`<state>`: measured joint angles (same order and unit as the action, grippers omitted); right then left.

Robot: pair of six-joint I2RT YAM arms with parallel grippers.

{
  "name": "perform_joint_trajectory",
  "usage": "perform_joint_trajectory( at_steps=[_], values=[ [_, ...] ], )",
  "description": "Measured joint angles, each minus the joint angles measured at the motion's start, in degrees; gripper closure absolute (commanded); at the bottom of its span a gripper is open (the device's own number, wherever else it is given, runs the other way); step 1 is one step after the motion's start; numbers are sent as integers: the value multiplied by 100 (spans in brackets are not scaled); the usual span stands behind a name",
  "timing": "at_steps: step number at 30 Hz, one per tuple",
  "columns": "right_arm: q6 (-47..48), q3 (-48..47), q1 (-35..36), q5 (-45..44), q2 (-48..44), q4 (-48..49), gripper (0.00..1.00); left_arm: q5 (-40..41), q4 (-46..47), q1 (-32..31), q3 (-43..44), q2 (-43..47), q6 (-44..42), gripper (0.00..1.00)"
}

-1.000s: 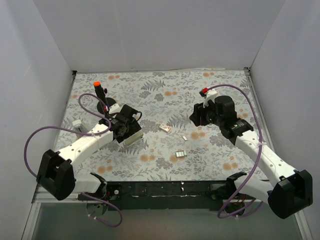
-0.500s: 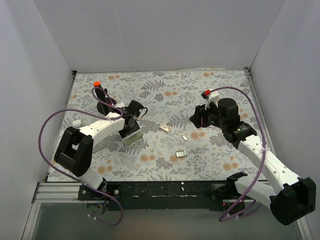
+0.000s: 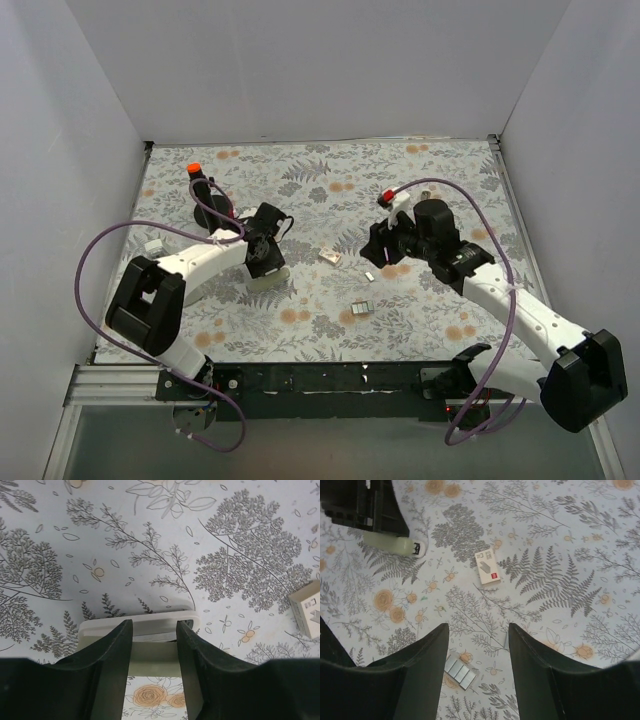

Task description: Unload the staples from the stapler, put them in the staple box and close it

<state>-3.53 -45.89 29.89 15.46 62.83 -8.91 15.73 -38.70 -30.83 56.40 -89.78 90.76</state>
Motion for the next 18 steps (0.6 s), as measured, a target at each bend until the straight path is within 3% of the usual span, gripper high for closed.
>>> perform_joint_trajectory(
  at_steps=[5,7,9,12,13,18],
  values=[
    [216,0,647,57,192,197,39,-341,166,0,-11,46,-280,60],
    [321,-2,960,46,352,374,40,-361,175,0,-2,96,-358,55],
    [487,-2,1263,13,579,590,40,-289,140,0,74,166,-437,43],
    [898,-2,1668,-9,966,1058,39,-55,44,0,382,319,-518,35],
    [1078,0,1770,-4,1088,1217,39,55,-17,2,538,378,-520,25],
    [1934,-133,1991,348,1722,1788,38,358,-136,114,1161,844,-573,2]
  ],
)
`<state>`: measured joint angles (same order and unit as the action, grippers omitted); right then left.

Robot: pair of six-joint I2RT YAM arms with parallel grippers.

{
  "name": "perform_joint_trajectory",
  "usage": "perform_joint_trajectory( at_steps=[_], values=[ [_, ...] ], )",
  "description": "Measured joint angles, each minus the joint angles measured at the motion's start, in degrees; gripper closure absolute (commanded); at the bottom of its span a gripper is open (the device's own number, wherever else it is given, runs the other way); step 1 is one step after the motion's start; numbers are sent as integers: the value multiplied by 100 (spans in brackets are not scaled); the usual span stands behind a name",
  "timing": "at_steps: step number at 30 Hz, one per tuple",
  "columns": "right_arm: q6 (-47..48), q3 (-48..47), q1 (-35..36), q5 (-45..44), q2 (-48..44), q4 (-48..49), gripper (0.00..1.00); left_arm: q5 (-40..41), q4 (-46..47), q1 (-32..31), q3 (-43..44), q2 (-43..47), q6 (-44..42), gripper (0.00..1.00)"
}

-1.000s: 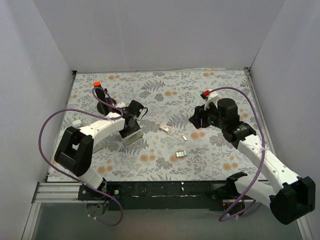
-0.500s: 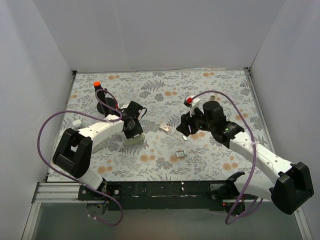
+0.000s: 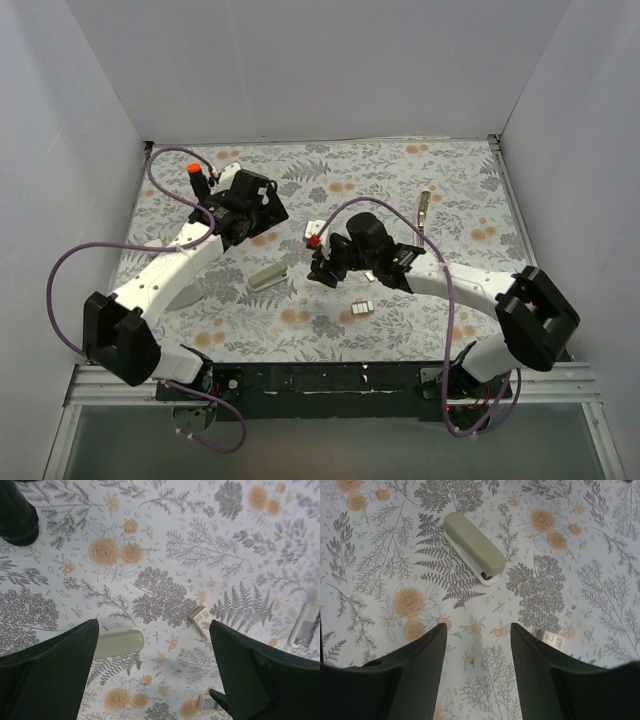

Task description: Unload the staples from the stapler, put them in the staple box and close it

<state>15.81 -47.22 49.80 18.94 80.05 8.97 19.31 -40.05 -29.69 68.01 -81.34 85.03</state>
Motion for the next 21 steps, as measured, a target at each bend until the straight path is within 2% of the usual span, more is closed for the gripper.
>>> perform_joint_trajectory(
  at_steps=[8,14,21],
  values=[
    [859,-1325,-7,1064,1692,-24,36,-256,-177,728,160,809,-17,2],
    [1300,-1799,-7,1473,2439,-227,35,-789,-341,1290,151,997,-26,2],
    [1727,-2247,52,1532,2973,-476,35,-1292,-337,1574,-212,1355,-221,2]
  ],
)
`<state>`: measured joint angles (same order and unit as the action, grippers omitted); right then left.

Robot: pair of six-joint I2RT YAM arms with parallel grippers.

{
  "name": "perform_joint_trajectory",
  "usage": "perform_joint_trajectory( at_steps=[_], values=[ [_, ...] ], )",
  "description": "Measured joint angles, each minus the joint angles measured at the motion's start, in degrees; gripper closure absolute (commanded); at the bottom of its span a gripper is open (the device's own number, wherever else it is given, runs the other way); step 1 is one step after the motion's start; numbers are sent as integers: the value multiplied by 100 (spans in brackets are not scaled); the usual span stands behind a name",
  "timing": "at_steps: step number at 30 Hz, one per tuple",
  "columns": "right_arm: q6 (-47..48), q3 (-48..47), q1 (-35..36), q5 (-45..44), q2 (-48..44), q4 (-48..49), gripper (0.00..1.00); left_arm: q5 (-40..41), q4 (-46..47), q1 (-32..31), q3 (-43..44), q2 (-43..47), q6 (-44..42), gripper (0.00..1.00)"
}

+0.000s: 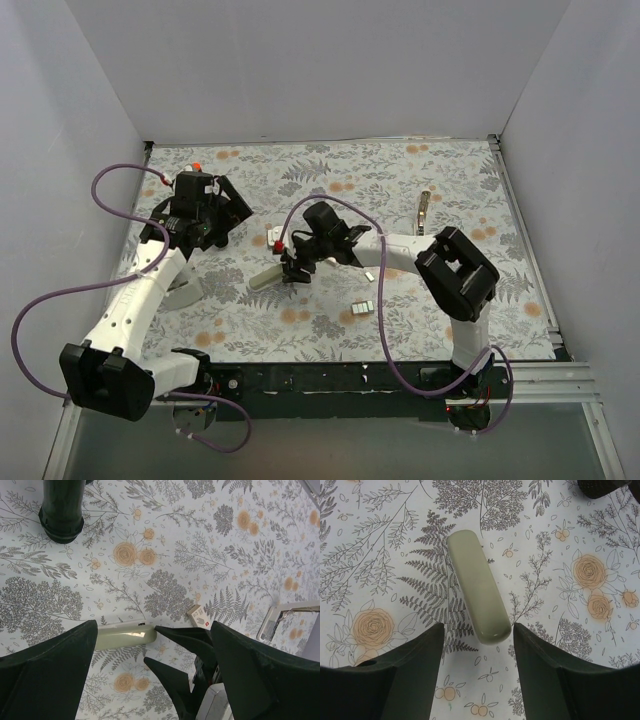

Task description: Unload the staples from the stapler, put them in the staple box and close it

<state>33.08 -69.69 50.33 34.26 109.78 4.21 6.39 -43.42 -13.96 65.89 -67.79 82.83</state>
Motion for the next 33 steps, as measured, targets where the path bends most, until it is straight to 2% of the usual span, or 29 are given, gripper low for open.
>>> perform_joint_trajectory(
  at_steps=[4,7,10,11,14,18,24,28,33],
  values=[
    [186,-190,79,-50,243,-42,36,-164,-9,81,-131,24,-120,2],
    [348,-321,173,-157,404,-125,41,-227,-20,114,-192,31,-173,2],
    [492,-404,273,-365,546,-125,56,-286,-20,118,-240,55,-210,2],
    [511,-404,297,-431,551,-131,67,-297,-26,122,-245,61,-223,2],
    [553,-402,345,-575,549,-122,83,-343,-35,127,-247,63,-280,2],
    [501,-243,389,-787,415,-33,97,-417,-37,138,-247,70,-387,2],
    [-319,293,431,-1414,-415,-79,99,-898,28,142,-247,223,-533,2],
    [-1596,315,415,-2365,-1220,-195,99,-1773,195,149,-247,319,-623,7],
    [-3390,319,208,-3265,-2433,-481,99,-2970,581,146,-249,522,-529,20]
  ],
)
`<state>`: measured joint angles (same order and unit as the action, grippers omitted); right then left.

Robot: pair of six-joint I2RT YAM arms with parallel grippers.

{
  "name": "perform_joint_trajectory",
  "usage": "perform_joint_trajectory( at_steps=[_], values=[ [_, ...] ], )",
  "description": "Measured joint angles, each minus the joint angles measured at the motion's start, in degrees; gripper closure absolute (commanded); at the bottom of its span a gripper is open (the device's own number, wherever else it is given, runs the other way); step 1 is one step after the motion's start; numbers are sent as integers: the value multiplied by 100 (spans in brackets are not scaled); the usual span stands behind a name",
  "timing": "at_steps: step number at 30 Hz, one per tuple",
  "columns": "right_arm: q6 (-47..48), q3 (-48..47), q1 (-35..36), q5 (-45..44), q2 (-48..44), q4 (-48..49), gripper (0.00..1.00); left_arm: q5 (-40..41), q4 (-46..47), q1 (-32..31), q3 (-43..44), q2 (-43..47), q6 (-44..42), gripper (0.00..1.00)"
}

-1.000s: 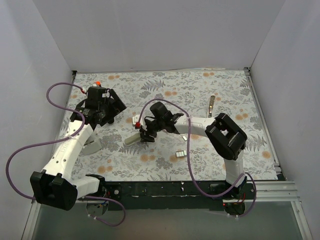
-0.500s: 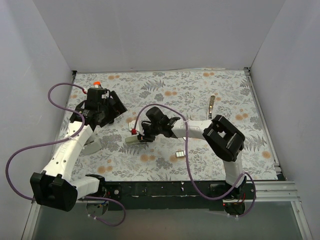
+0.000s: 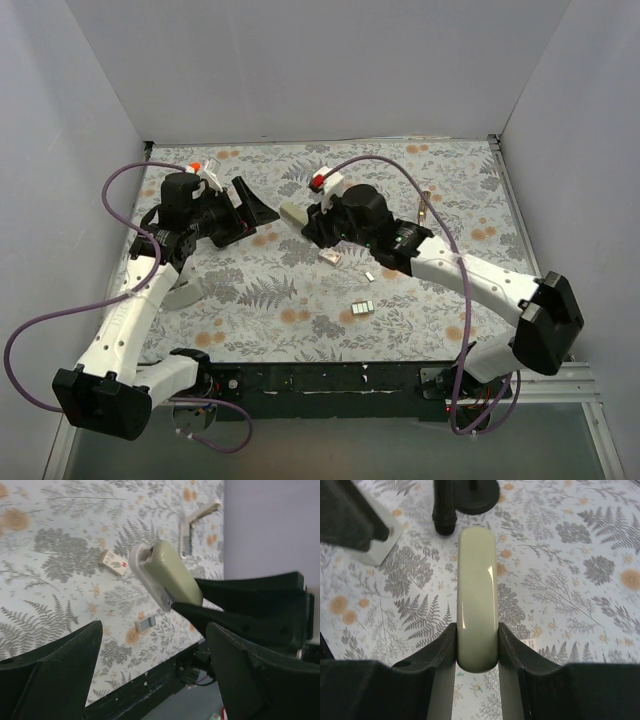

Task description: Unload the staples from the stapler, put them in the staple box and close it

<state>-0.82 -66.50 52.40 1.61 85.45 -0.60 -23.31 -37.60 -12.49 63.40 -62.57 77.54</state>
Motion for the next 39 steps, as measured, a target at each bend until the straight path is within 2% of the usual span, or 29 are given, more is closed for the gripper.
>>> perform_joint_trajectory(
  at_steps=[5,10,15,20,23,24,31,39],
  values=[
    [-1458,0,-155,-754,-697,-507,99,-942,756,0,-420,306,289,28],
    [-2413,81,-149,-925,-898,-815,99,-1351,1427,-9,-1104,518,706,37],
    [-3040,654,-136,-1016,-1344,-778,99,-1543,2275,-146,-1799,535,1252,41],
    [-3368,870,-131,-1067,-1473,-656,99,-1480,2745,-463,-1987,398,1550,40],
    [-3488,935,-127,-1067,-1475,-540,99,-1314,2990,-713,-1987,273,1650,47],
    [-3508,964,-127,-1067,-1478,-507,99,-1239,3045,-798,-1987,225,1681,52],
    [-3600,1187,-59,-1093,-1572,-214,99,-745,3230,-1239,-1974,-175,1744,60],
    [-3606,1287,31,-1318,-1624,-79,99,-354,3311,-1432,-1956,-400,1744,61]
  ],
)
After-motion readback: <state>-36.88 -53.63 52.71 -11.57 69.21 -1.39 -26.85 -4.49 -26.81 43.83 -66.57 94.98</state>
